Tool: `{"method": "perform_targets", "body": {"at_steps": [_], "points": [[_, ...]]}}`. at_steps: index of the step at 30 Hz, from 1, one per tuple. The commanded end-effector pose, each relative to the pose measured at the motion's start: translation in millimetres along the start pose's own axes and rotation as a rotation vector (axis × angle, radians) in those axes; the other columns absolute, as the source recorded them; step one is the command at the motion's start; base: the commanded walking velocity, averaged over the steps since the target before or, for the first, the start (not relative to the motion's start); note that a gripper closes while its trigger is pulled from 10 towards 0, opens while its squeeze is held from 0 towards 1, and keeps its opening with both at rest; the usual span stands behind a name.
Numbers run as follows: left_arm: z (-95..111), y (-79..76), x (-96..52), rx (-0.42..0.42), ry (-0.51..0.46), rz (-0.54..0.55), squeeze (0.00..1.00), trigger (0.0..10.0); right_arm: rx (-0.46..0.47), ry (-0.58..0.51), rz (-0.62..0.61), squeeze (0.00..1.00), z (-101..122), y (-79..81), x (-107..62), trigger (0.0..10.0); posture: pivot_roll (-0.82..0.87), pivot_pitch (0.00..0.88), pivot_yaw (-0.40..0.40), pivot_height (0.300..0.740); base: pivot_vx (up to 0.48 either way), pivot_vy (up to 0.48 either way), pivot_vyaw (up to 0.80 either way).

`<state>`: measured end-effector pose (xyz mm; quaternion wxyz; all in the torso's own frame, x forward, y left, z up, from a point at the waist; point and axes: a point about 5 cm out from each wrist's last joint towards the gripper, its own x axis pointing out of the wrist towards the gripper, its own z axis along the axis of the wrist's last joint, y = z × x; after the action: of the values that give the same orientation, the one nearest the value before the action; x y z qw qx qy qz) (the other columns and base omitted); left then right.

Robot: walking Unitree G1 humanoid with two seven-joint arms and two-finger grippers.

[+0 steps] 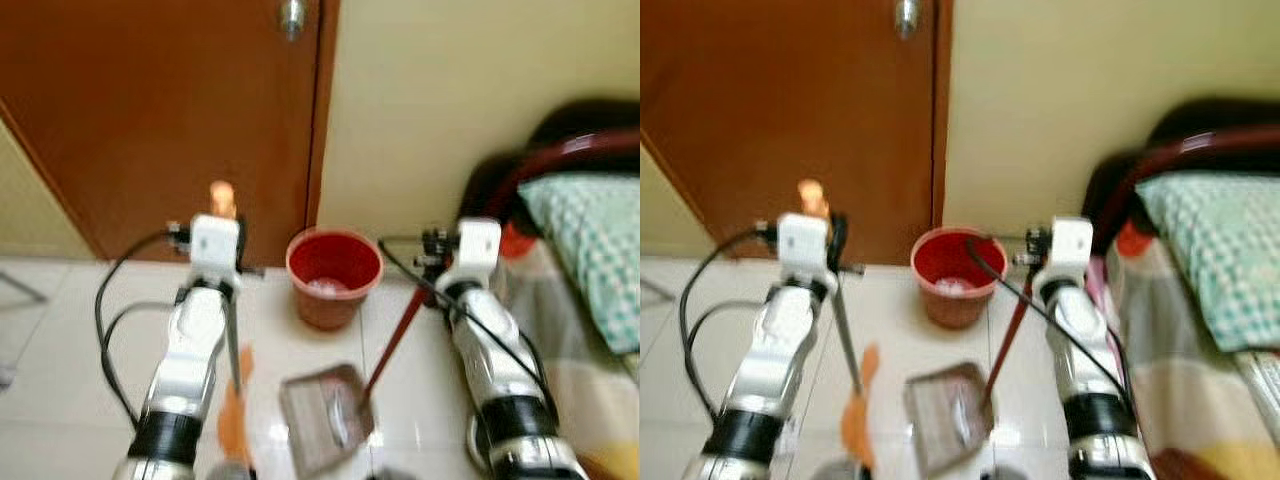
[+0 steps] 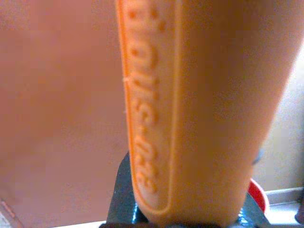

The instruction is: Sweep floor

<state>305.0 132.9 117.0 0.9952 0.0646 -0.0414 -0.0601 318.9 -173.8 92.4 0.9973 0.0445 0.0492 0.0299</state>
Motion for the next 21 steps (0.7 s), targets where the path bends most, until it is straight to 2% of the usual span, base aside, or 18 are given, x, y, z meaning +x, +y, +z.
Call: {"method": "perform_targets", "body": {"at_steps": [1,9,16,21], "points": [[2,4.6,0.7,0.001,-0.007,0.006,0.0,10.0,0.004,-0.05,0.009,0.0,13,4.3,4.0,10.0,0.02,0.0,-0.039,0.74,0.0,0.0,0.0],[3,12.5,-0.2,-0.003,-0.003,0.043,0.0,10.0,-0.006,-0.049,0.001,0.0,16,4.9,6.0,10.0,0.01,0.0,-0.015,0.74,0.0,0.0,0.0],[-2,18.1,-7.1,-0.009,0.025,0.065,0.0,10.0,-0.093,0.123,0.013,0.0,-1,-6.5,-3.1,10.0,0.01,0.0,-0.023,0.74,0.0,0.0,0.0],[-2,16.9,-5.1,-0.002,0.03,0.054,0.0,10.0,-0.159,0.165,0.028,0.0,-2,-13.7,-11.6,10.0,0.0,0.0,-0.021,0.74,0.0,0.0,0.0]]}}
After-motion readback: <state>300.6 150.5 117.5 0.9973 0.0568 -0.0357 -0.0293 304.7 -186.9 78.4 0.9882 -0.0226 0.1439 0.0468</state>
